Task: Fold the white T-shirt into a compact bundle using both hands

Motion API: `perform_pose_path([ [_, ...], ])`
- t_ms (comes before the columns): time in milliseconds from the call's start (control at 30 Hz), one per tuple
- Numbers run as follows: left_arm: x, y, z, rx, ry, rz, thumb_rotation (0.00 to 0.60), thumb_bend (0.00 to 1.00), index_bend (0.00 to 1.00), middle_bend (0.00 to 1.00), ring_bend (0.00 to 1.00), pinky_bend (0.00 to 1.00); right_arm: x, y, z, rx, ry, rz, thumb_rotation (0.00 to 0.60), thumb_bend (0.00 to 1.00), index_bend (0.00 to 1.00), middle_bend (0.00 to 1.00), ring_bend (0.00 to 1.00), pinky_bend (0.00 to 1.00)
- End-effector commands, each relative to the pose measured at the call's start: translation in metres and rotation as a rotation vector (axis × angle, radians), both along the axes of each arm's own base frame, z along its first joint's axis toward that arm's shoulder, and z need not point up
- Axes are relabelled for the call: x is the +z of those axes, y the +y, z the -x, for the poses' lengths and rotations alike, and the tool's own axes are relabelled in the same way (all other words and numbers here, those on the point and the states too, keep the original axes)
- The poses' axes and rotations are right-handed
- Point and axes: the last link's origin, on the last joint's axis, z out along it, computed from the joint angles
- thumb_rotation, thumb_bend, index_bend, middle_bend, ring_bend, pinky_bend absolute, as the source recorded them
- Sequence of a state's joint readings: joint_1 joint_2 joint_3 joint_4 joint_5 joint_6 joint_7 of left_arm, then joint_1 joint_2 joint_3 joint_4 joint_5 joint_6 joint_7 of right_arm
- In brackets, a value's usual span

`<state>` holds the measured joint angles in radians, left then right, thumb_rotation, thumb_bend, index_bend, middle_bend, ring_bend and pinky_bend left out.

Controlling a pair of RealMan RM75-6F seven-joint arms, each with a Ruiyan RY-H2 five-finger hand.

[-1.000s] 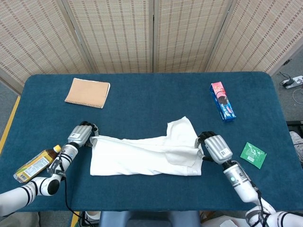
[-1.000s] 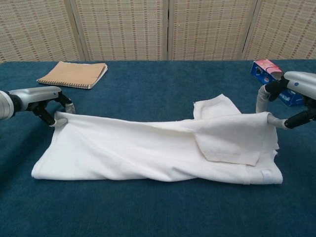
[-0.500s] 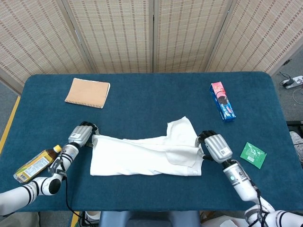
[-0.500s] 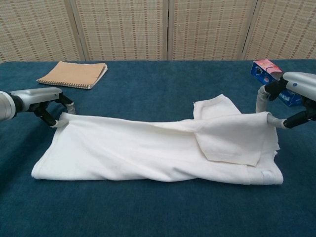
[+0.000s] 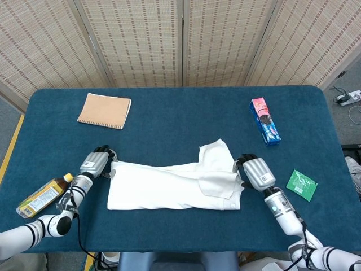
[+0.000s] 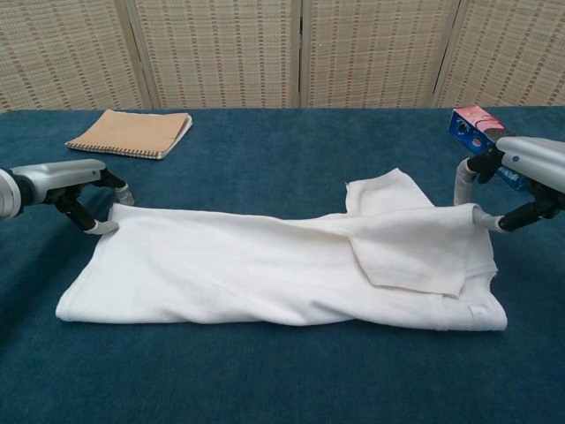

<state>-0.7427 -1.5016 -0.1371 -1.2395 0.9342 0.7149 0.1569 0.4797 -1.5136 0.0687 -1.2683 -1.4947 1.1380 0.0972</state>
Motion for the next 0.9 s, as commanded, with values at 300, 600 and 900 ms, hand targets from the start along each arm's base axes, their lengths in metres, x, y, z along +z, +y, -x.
perform_pose_path([
  [300, 0.012, -0.008, -0.002, 0.000, -0.048, -0.077, 0.600, 0.35, 0.00, 0.00, 0.00, 0.01, -0.011, -0.016, 0.007, -0.027, 0.001, 0.019, 0.600, 0.66, 0.88, 0.47, 0.27, 0.27],
  [600, 0.022, -0.012, -0.004, -0.021, -0.074, -0.121, 0.600, 0.34, 0.00, 0.00, 0.00, 0.01, -0.018, -0.016, 0.013, -0.044, 0.027, -0.004, 0.600, 0.55, 0.69, 0.37, 0.21, 0.21],
  [900, 0.039, -0.014, 0.001, 0.000, -0.087, -0.154, 0.600, 0.32, 0.00, 0.00, 0.00, 0.01, -0.010, -0.018, 0.009, -0.051, 0.040, -0.002, 0.600, 0.14, 0.00, 0.13, 0.07, 0.11],
])
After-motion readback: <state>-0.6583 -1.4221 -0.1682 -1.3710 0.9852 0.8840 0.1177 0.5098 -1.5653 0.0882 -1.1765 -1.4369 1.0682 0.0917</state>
